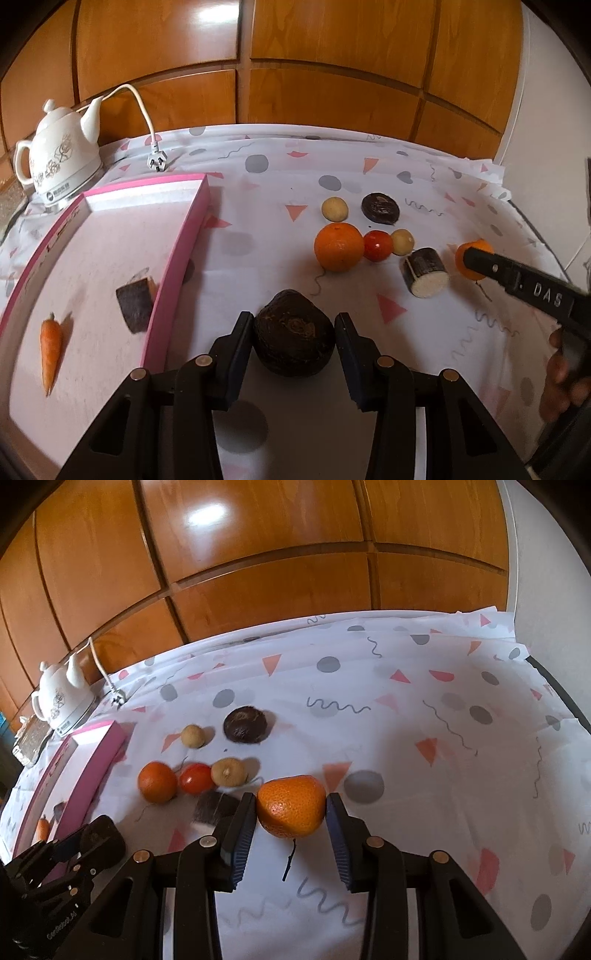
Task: Organize fruits
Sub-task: 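Place the avocado in the pink tray with the left tool while the right places the orange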
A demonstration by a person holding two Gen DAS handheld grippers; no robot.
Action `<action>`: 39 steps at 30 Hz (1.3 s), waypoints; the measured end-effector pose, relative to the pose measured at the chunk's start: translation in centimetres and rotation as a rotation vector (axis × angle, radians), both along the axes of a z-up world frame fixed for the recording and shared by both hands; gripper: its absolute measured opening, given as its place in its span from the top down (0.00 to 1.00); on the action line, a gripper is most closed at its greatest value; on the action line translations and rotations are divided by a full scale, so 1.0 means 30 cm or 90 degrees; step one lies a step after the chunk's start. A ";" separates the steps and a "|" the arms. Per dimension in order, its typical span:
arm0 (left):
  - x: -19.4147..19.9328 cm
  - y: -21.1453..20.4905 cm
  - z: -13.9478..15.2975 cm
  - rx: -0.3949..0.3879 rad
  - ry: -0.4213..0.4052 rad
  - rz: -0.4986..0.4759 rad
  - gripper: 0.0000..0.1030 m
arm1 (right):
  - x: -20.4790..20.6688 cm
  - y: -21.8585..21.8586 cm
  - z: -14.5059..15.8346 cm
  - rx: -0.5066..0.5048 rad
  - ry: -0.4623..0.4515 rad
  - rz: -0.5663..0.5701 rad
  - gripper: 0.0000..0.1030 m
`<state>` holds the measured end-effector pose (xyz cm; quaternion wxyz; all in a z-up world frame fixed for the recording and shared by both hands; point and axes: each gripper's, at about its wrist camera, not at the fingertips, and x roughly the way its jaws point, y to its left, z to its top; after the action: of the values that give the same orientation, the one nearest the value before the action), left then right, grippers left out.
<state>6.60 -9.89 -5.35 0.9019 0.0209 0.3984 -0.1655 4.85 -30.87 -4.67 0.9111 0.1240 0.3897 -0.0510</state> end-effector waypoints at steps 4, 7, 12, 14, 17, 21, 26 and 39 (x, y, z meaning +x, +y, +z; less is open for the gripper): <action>-0.021 0.018 0.036 -0.018 -0.015 0.002 0.56 | -0.037 0.036 0.015 -0.007 -0.006 0.013 0.63; -0.034 0.044 0.068 -0.032 -0.027 0.013 0.56 | -0.052 0.069 0.032 -0.012 -0.014 0.027 0.63; -0.042 0.113 0.115 -0.051 -0.041 0.048 0.56 | -0.058 0.139 0.063 -0.017 -0.024 0.063 0.63; -0.045 0.152 0.135 -0.055 -0.047 0.067 0.56 | -0.058 0.165 0.078 -0.014 -0.029 0.076 0.63; -0.051 0.215 0.162 -0.060 -0.056 0.099 0.56 | -0.057 0.211 0.100 -0.014 -0.038 0.100 0.63; -0.055 0.298 0.189 -0.057 -0.065 0.143 0.56 | -0.051 0.276 0.122 -0.001 -0.043 0.141 0.63; -0.067 0.383 0.193 -0.050 -0.066 0.185 0.56 | -0.028 0.381 0.147 0.020 -0.045 0.204 0.63; -0.073 0.575 0.167 -0.048 -0.059 0.282 0.56 | 0.021 0.674 0.200 0.046 -0.038 0.365 0.63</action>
<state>4.41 7.37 -0.35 0.9336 -0.0928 0.3453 0.0229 5.50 -10.66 1.33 0.8945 0.0421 0.3833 0.2264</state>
